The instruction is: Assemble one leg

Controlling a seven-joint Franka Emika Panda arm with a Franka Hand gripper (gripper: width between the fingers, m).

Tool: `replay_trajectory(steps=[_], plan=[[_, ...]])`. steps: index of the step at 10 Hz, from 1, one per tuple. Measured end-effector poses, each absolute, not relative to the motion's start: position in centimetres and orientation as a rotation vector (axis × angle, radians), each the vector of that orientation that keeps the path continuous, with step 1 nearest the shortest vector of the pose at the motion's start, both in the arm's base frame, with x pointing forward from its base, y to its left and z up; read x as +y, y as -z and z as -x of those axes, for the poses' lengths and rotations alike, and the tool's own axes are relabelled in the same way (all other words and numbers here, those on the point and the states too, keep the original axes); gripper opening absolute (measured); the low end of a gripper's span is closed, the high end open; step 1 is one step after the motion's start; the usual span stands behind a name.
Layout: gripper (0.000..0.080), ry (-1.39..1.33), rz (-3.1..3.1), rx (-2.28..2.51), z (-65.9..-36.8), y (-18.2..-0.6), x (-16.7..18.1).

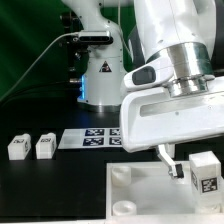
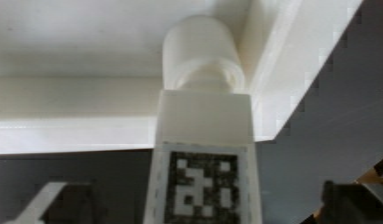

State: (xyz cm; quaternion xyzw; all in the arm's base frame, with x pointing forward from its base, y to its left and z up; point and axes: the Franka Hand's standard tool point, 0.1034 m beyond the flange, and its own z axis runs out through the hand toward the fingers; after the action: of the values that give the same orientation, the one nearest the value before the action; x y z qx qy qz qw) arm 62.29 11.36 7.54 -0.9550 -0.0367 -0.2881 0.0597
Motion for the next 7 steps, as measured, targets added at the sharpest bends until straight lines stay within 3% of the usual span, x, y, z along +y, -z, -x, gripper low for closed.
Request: replay_trajectory(steps=[1, 7], plan=[[0.0642, 0.872, 2.891, -0.111, -62.29, -7.54, 11.36], [0.0649, 0.872, 2.891, -0.111, -62.29, -7.54, 11.36]])
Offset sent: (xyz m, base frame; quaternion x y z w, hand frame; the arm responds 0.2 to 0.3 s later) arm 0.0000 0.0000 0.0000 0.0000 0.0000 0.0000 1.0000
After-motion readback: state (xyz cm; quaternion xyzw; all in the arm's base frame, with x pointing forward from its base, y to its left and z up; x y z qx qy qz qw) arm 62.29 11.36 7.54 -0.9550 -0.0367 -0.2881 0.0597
